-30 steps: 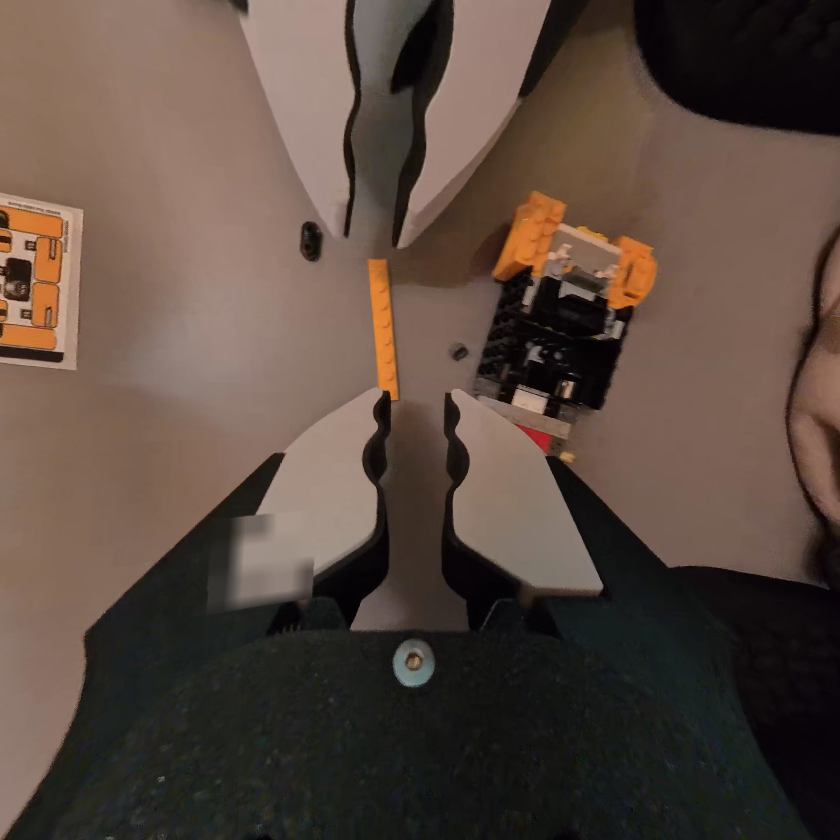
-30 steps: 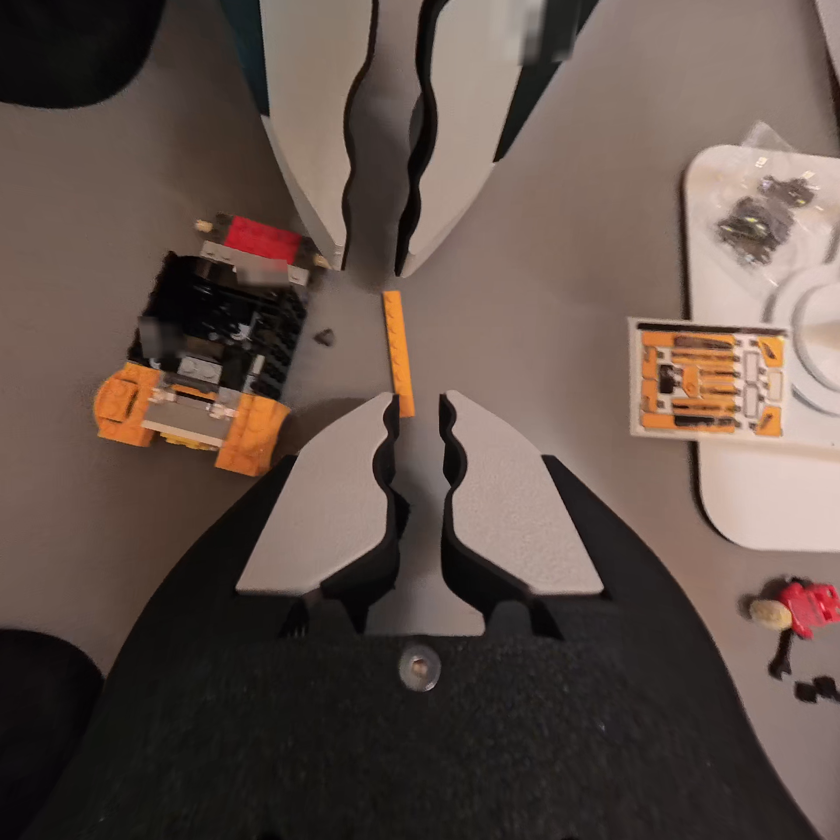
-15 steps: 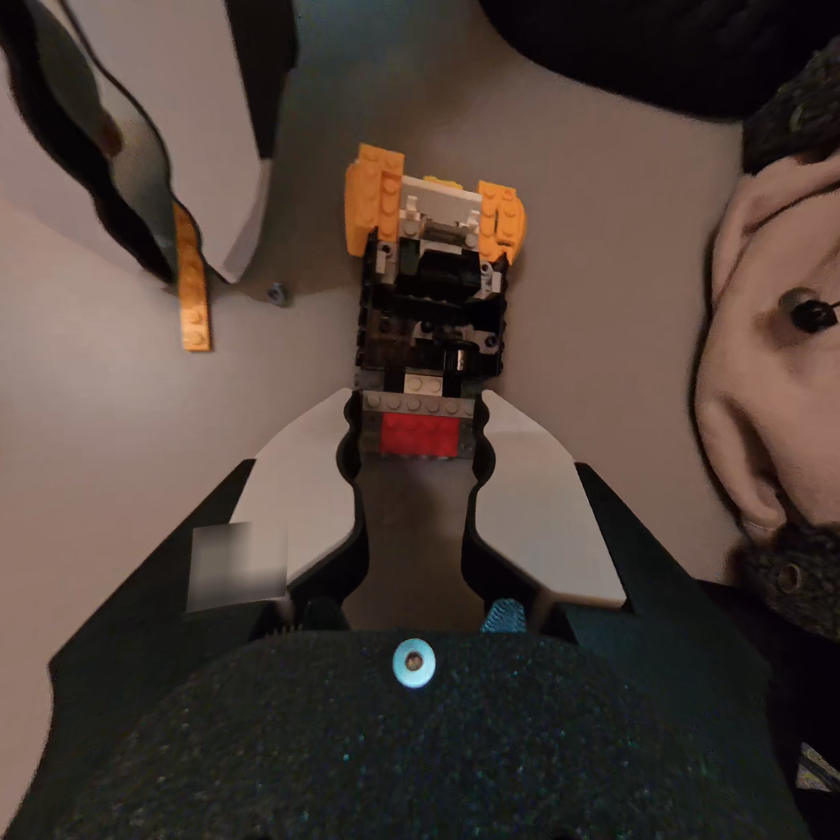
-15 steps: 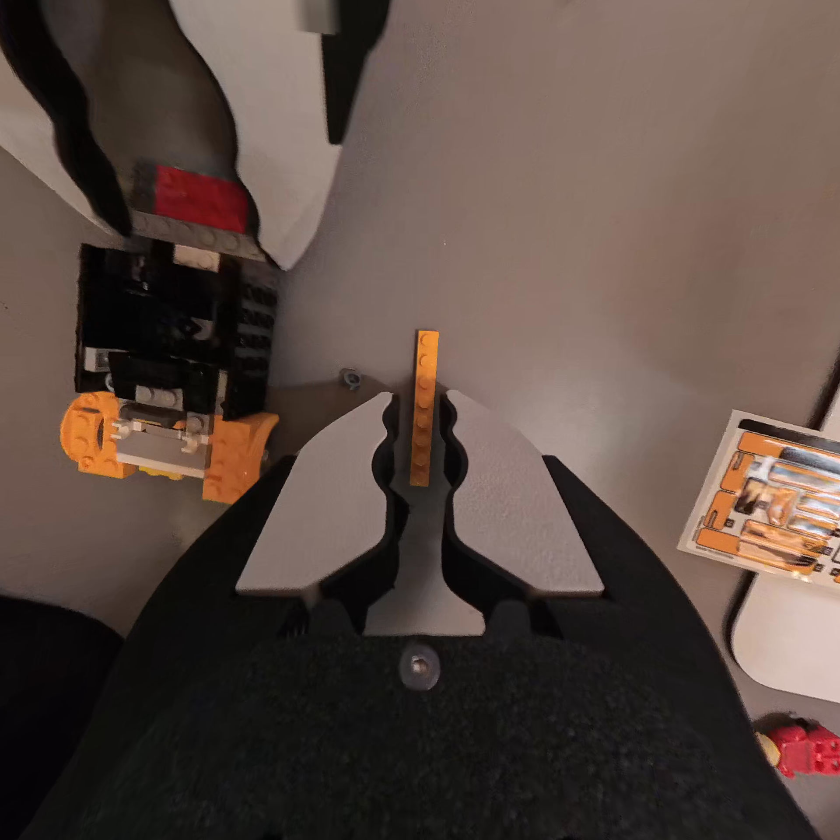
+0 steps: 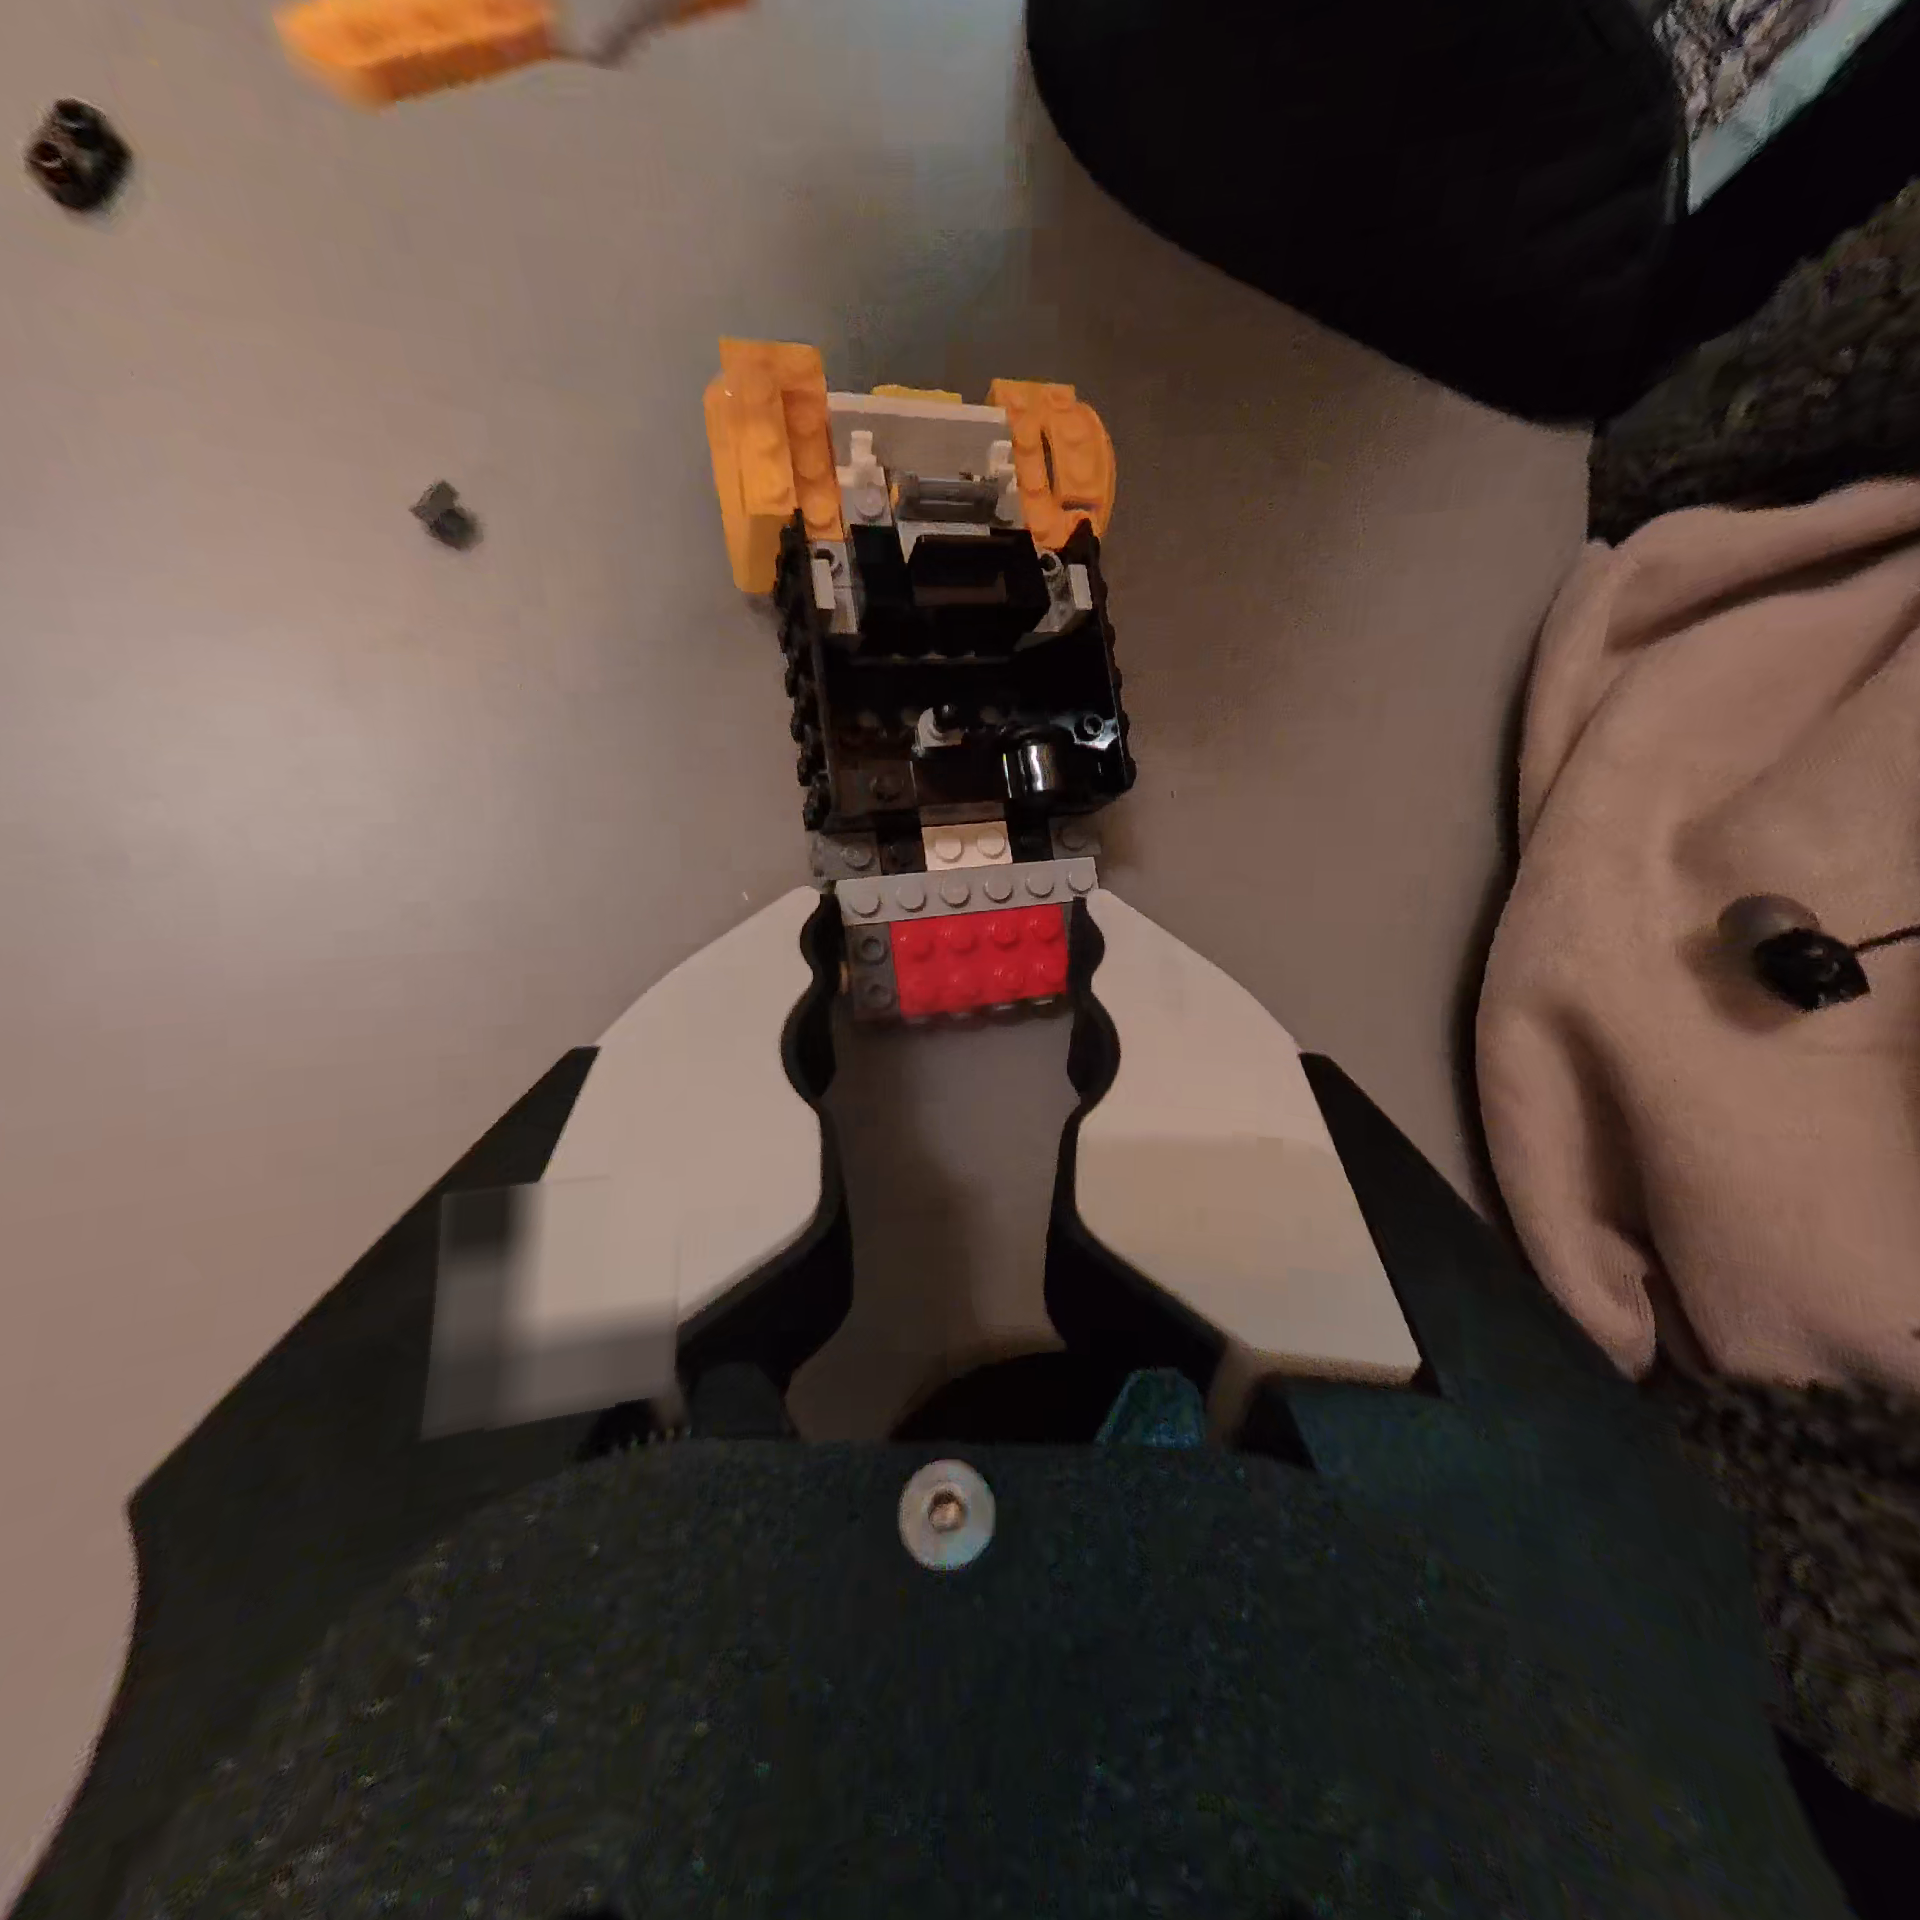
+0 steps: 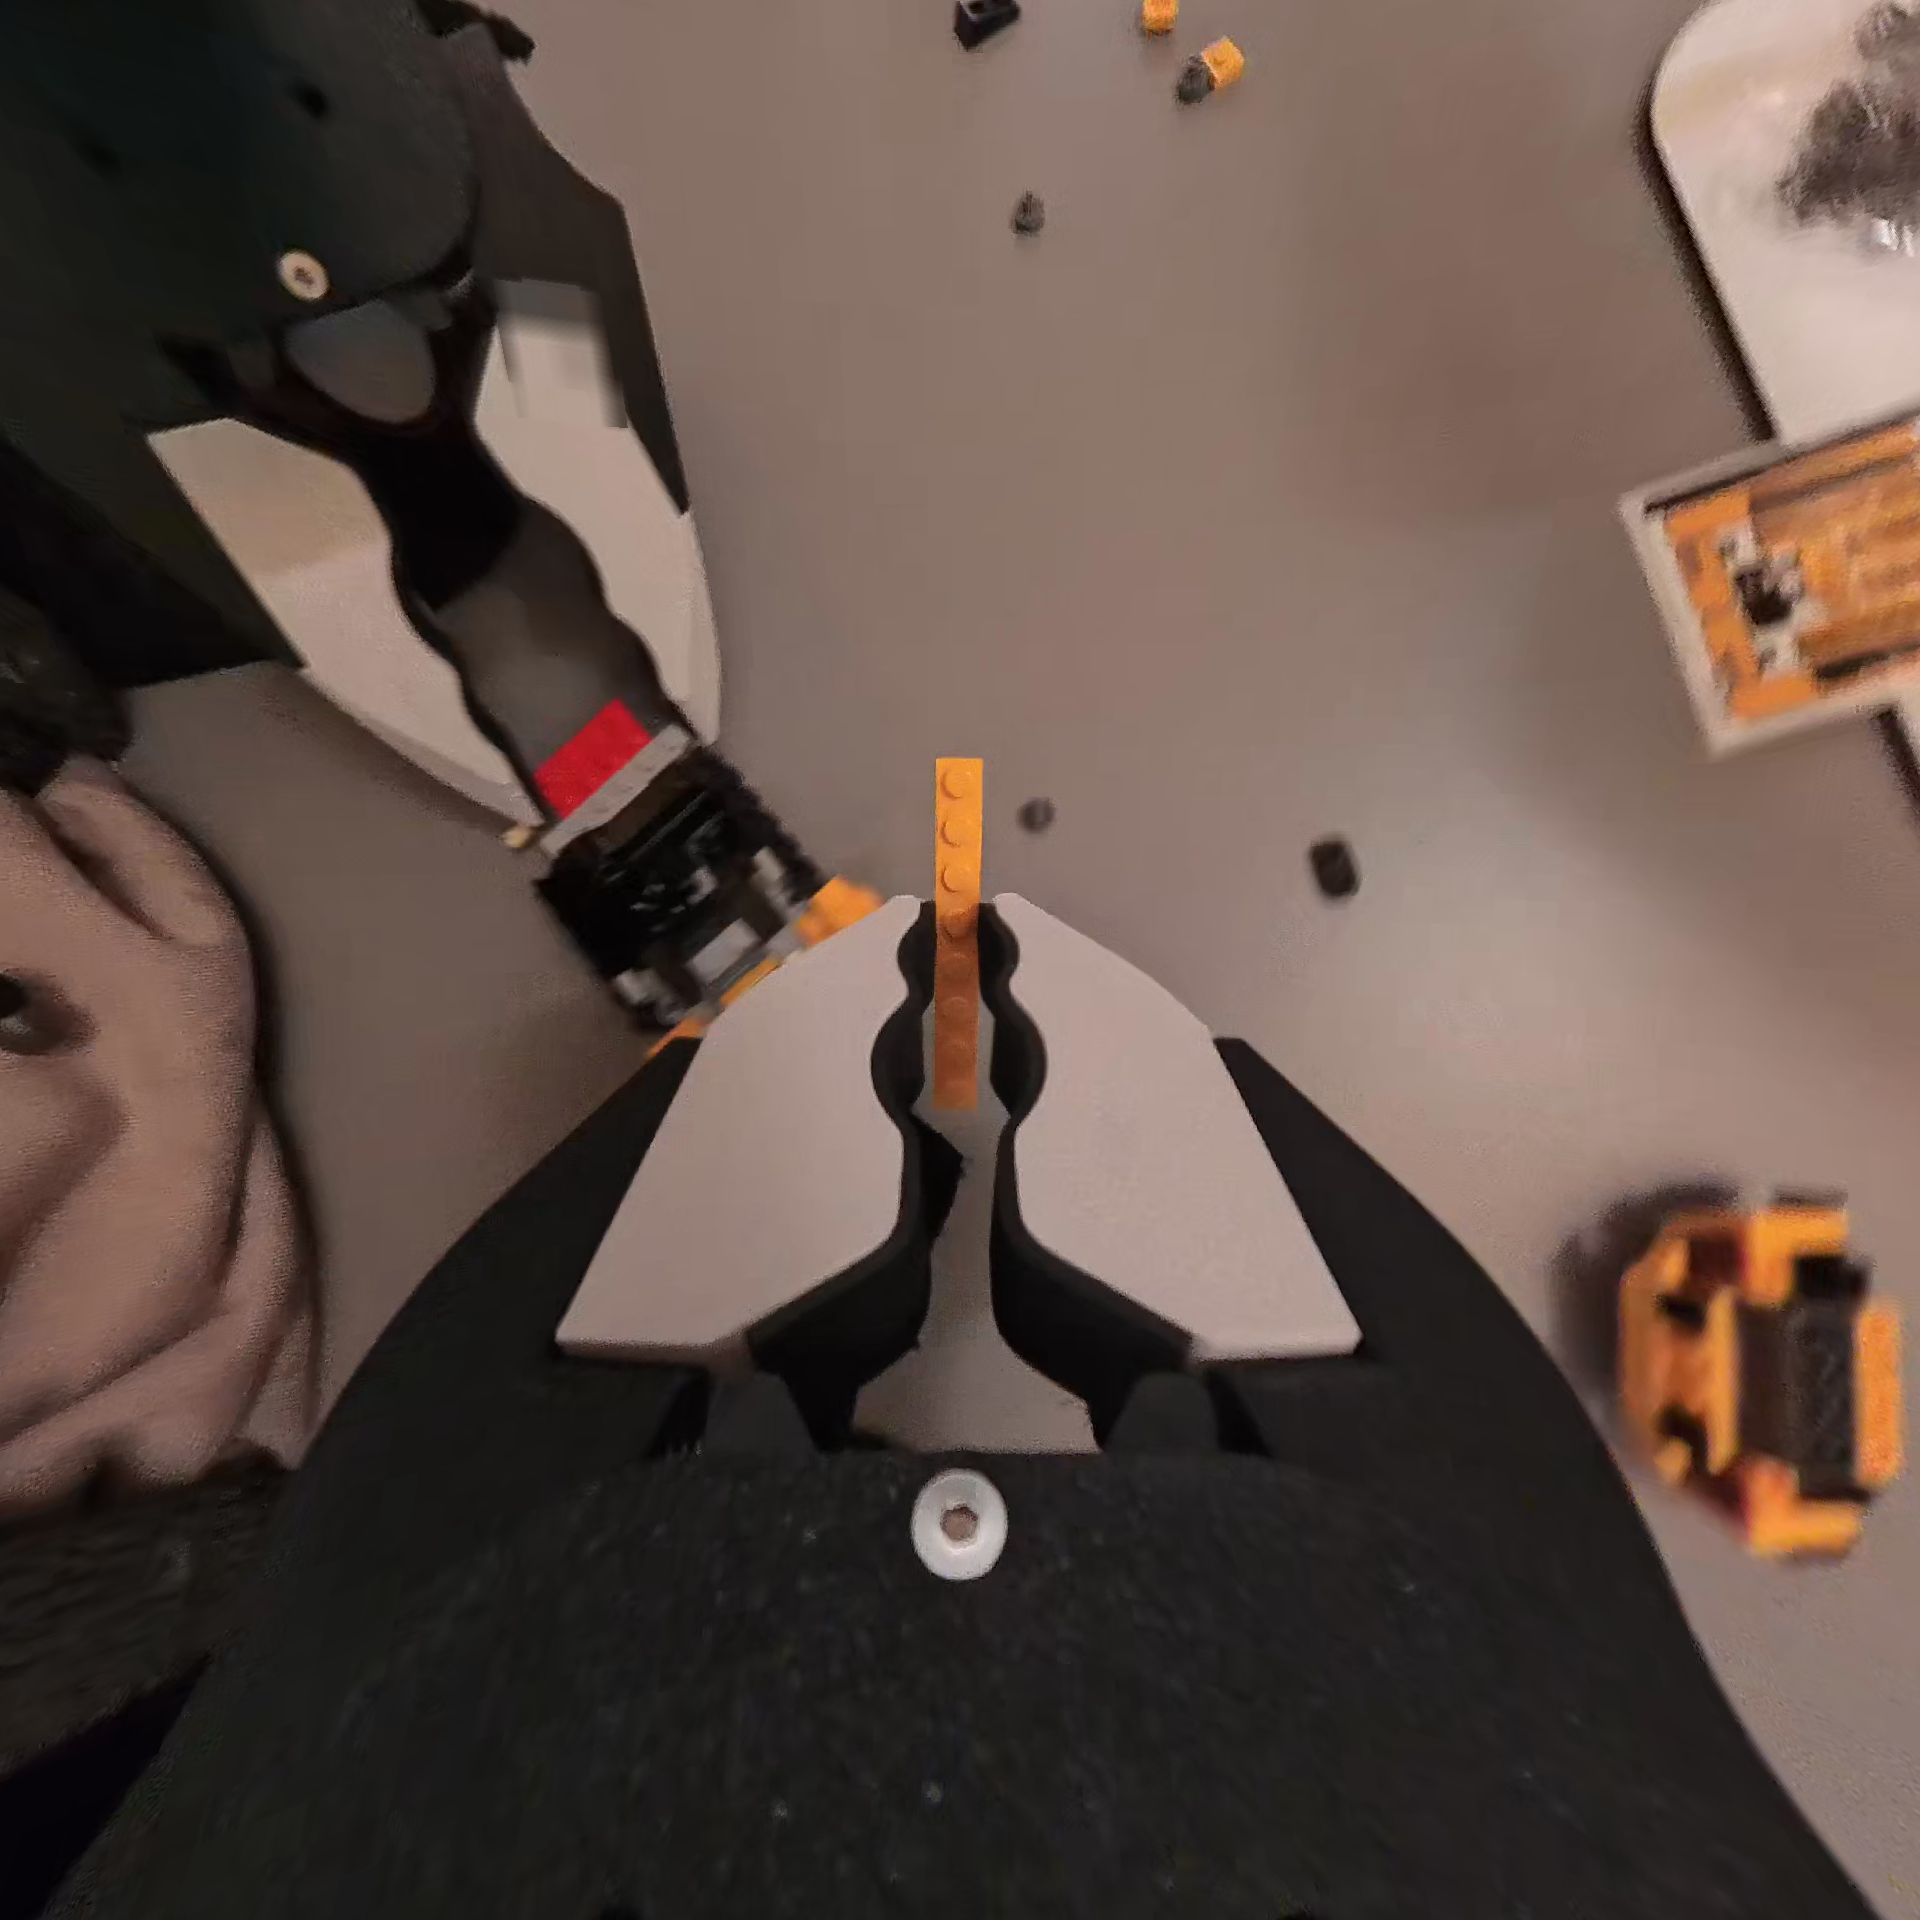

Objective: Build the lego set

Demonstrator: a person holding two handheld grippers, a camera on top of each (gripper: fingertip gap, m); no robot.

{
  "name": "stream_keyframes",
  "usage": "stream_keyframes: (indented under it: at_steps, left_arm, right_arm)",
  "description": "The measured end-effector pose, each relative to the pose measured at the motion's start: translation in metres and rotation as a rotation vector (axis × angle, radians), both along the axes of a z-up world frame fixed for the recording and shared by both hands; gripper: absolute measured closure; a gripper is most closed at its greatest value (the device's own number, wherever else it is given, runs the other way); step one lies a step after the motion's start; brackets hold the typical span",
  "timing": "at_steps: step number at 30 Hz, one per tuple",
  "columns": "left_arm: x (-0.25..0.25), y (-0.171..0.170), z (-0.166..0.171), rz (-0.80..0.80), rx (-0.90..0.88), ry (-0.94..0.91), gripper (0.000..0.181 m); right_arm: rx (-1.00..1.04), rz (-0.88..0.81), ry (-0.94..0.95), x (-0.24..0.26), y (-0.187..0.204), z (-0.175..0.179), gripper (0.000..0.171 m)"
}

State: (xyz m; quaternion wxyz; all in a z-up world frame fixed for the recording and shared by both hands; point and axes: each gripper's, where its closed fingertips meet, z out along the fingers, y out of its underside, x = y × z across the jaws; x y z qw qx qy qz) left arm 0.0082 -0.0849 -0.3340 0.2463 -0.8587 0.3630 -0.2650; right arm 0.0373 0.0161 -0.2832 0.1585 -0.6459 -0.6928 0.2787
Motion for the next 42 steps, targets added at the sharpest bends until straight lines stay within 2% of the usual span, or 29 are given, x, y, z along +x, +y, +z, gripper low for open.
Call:
stream_keyframes:
  at_steps: [2,6,8,13,25,30,35,42]
  left_arm:
    - [0.002,0.007,0.000,0.057,0.010,-0.008,0.139]
    - [0.004,0.023,0.001,0.194,0.011,-0.017,0.151]
    - [0.008,0.025,0.003,0.231,0.018,-0.025,0.147]
    - [0.029,0.008,0.006,0.198,-0.015,-0.089,0.137]
    - [0.055,-0.017,0.012,0.003,-0.038,-0.140,0.138]
    - [0.032,0.006,0.014,0.028,0.026,-0.097,0.139]
    - [0.025,0.039,0.006,-0.009,0.049,-0.084,0.136]
    - [0.034,0.074,0.004,-0.228,0.105,-0.177,0.129]
  right_arm:
    - [0.002,-0.097,0.000,0.022,-0.012,-0.002,0.164]
    - [0.004,-0.277,0.023,0.044,-0.020,-0.011,0.164]
    - [-0.034,-0.342,0.050,0.045,-0.021,-0.013,0.164]
    - [-0.040,-0.399,0.076,0.046,-0.030,-0.025,0.164]
    - [0.033,-0.290,0.037,0.040,-0.015,-0.032,0.164]
    - [0.030,-0.225,0.080,0.039,-0.010,-0.018,0.164]
    - [0.058,-0.129,0.015,0.036,-0.011,-0.020,0.164]
    - [0.035,-0.097,-0.051,0.027,-0.014,-0.030,0.164]
